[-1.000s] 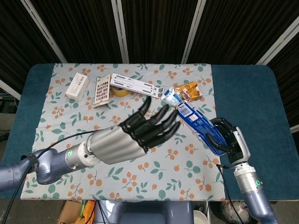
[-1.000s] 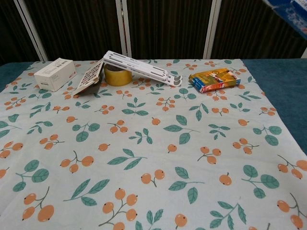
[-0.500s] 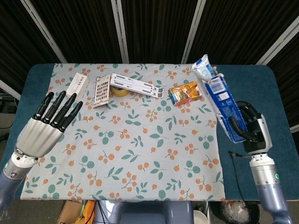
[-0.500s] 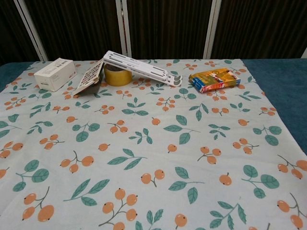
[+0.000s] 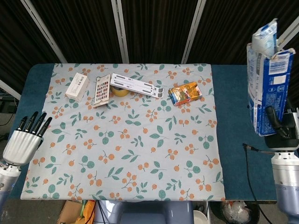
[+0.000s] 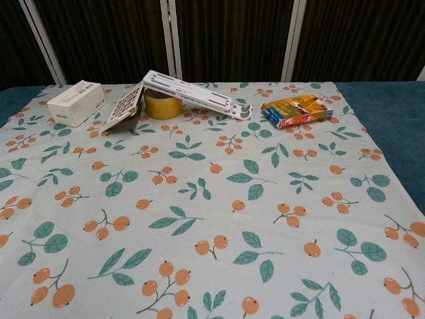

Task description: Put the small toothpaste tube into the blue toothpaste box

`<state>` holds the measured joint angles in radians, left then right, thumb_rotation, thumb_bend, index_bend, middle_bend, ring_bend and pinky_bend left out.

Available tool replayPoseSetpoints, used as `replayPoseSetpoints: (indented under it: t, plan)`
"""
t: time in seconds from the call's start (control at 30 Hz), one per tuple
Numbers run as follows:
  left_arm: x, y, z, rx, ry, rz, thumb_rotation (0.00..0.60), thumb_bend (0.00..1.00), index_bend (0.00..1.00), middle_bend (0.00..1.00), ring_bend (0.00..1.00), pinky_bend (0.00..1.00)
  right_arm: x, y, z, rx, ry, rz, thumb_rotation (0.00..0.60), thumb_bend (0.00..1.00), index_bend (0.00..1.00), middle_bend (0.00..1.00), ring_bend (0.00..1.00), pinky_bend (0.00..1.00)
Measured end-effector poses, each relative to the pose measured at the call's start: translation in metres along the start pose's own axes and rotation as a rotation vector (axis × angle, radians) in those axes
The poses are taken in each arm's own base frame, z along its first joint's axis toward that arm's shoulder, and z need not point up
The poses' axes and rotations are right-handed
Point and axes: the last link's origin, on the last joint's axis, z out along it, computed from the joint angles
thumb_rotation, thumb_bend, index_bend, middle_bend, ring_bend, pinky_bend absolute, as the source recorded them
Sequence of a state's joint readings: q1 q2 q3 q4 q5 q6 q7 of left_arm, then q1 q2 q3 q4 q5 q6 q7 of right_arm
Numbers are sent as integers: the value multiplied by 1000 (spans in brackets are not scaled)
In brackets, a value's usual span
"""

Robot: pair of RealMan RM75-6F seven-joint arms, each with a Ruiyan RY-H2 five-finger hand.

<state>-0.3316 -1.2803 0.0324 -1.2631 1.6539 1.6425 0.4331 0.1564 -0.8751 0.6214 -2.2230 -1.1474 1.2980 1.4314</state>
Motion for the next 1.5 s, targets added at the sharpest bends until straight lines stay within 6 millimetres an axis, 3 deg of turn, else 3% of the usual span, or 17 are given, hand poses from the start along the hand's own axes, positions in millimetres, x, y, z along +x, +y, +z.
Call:
replayPoseSetpoints:
  t: [0.23,0.4,0.8,0.93,1.1,1.3,1.5]
  plan:
    - [-16,4,-16,-7,-36,-10,600,1,153,150,142,266,10,-41,4,145,87,166,600,305,395,552,456,464]
    - [-19,8,-19,-3,-40,-28,600,1,153,147,141,266,15,-68,0,247,101,119,600,306,274,468,353,393]
    - [-19,8,-19,24,-52,-55,600,1,153,138,131,266,15,-62,3,216,87,57,600,305,283,441,366,399]
    - [-19,8,-19,28,-55,-61,600,1,158,138,131,266,18,-63,4,221,93,48,600,408,494,568,536,519]
    - [-18,9,-19,28,-52,-70,600,1,159,138,131,266,22,-62,4,219,112,14,600,466,538,602,567,542]
    - [-18,9,-19,32,-56,-76,600,1,161,139,131,266,25,-54,6,182,124,-121,600,467,538,602,568,542]
    - [-18,8,-19,40,-61,-88,600,1,164,140,131,266,29,-33,4,110,96,-377,600,467,538,602,568,542]
